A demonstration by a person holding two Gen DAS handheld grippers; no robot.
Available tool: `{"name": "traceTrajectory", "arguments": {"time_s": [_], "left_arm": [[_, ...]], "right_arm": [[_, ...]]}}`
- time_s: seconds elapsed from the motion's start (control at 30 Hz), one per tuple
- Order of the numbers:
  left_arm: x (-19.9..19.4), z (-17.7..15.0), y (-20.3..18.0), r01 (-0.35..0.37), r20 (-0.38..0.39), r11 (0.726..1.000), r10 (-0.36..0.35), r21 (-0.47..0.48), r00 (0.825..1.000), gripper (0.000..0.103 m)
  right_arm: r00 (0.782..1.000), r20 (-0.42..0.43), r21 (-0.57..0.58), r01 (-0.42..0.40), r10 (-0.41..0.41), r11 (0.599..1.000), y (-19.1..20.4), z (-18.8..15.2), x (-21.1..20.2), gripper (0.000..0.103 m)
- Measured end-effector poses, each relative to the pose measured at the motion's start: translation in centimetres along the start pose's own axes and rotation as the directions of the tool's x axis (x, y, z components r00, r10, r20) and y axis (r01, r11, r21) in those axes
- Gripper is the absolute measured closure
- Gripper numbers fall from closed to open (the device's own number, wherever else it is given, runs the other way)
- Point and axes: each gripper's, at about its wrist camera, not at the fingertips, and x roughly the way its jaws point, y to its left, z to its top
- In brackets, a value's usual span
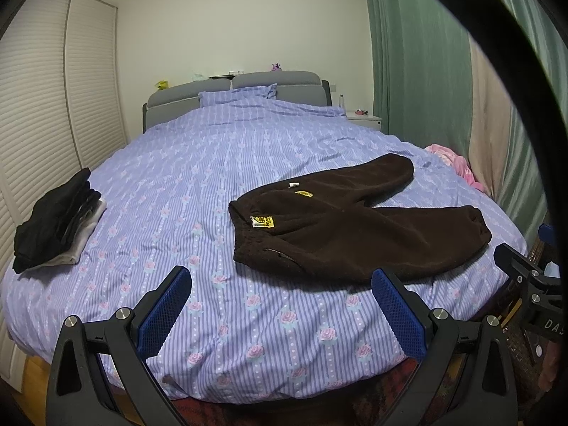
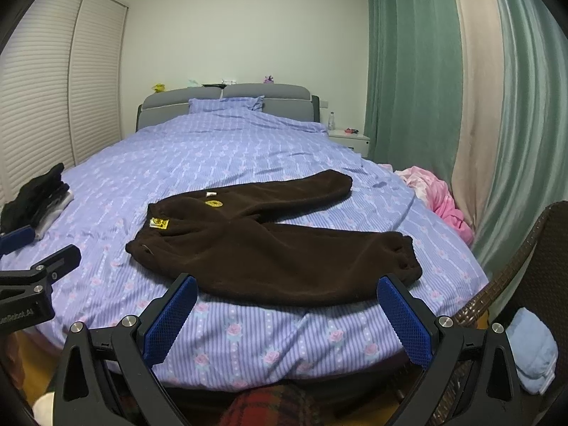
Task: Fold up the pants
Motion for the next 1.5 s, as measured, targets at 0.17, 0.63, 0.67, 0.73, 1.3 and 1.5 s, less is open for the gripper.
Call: {"name": "traceTrajectory", "arguments": {"time_s": [0.17, 0.63, 0.67, 0.73, 1.3, 1.5], "left_arm": [[0.1, 0.0, 0.4, 0.001, 0.003, 1.0, -0.001, -0.002, 1.0, 0.0], [0.1, -0.1, 0.6, -0.008, 0.012, 1.0, 0.008, -0.008, 1.0, 0.0], [0.1, -0.1, 0.6, -0.009, 0.012, 1.0, 0.009, -0.007, 1.0, 0.0], [0.1, -0.1, 0.7, -0.009, 0.011, 1.0, 0.009, -0.009, 1.0, 0.0], [0.1, -0.3, 1.0, -0.012, 0.011, 1.0, 0.012, -0.015, 1.0, 0.0], [0.2, -0.3, 0.9, -0.013, 0.009, 1.0, 0.013, -0.014, 1.0, 0.0]], "right_arm": [[1.0, 0.001, -0.001, -0.001, 0.001, 1.0, 0.1, 0.0, 0.0, 0.0], [1.0, 0.002, 0.001, -0.002, 0.002, 1.0, 0.1, 0.1, 0.0, 0.0], [1.0, 0.001, 0.002, -0.002, 0.002, 1.0, 0.1, 0.1, 0.0, 0.0], [1.0, 0.001, 0.0, -0.002, 0.002, 1.0, 0.1, 0.1, 0.0, 0.0], [1.0, 0.002, 0.001, -0.001, 0.001, 1.0, 0.1, 0.0, 0.0, 0.0], [1.0, 0.001, 0.001, -0.001, 0.001, 1.0, 0.1, 0.0, -0.1, 0.0]]}}
